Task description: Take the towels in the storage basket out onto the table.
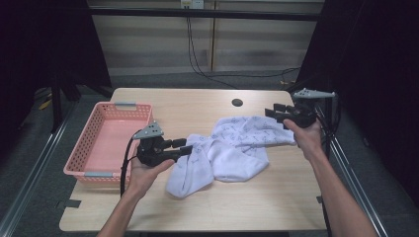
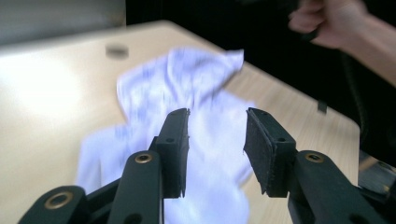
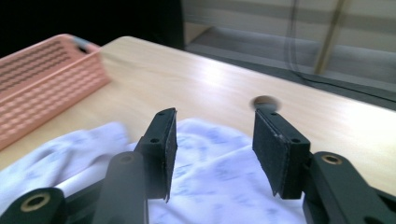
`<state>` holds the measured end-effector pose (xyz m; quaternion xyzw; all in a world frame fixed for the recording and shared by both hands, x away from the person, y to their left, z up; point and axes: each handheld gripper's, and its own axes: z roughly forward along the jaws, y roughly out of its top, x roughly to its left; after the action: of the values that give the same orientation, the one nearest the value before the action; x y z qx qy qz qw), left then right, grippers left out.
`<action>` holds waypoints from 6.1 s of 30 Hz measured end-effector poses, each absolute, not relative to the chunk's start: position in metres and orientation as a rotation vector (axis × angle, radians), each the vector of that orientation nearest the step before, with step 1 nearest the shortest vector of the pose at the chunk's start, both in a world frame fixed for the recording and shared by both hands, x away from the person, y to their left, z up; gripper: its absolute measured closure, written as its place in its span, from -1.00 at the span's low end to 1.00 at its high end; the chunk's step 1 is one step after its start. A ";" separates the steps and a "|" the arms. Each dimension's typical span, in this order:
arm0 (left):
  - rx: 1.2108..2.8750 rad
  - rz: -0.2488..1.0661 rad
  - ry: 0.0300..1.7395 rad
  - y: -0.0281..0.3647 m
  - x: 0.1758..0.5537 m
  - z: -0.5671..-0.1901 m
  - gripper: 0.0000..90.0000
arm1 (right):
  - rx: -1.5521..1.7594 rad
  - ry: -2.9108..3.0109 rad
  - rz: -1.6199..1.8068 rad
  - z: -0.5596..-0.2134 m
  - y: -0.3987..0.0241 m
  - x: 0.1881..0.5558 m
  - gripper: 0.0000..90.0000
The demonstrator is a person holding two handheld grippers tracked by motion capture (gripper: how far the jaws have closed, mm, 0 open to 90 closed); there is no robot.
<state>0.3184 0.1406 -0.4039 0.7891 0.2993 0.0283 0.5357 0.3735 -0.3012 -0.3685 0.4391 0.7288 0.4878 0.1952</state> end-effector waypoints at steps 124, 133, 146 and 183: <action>1.855 -0.092 0.733 0.117 0.321 -0.462 0.87 | 1.323 2.395 1.175 -0.502 -0.311 0.276 0.64; 1.771 -0.011 0.714 0.126 0.331 -0.426 0.88 | 1.230 2.162 1.340 -0.443 -0.323 0.283 0.87; 1.667 0.179 0.624 0.135 0.353 -0.322 0.88 | 0.999 1.987 1.377 -0.307 -0.315 0.323 0.84; 1.975 -0.096 0.715 0.164 0.253 -0.459 0.44 | 1.144 2.346 1.307 -0.445 -0.299 0.172 -0.01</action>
<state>0.2528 0.1636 -0.4589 0.8153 0.2953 -0.0397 0.4964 0.1720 -0.2987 -0.4449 0.3894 0.7988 0.4450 0.1109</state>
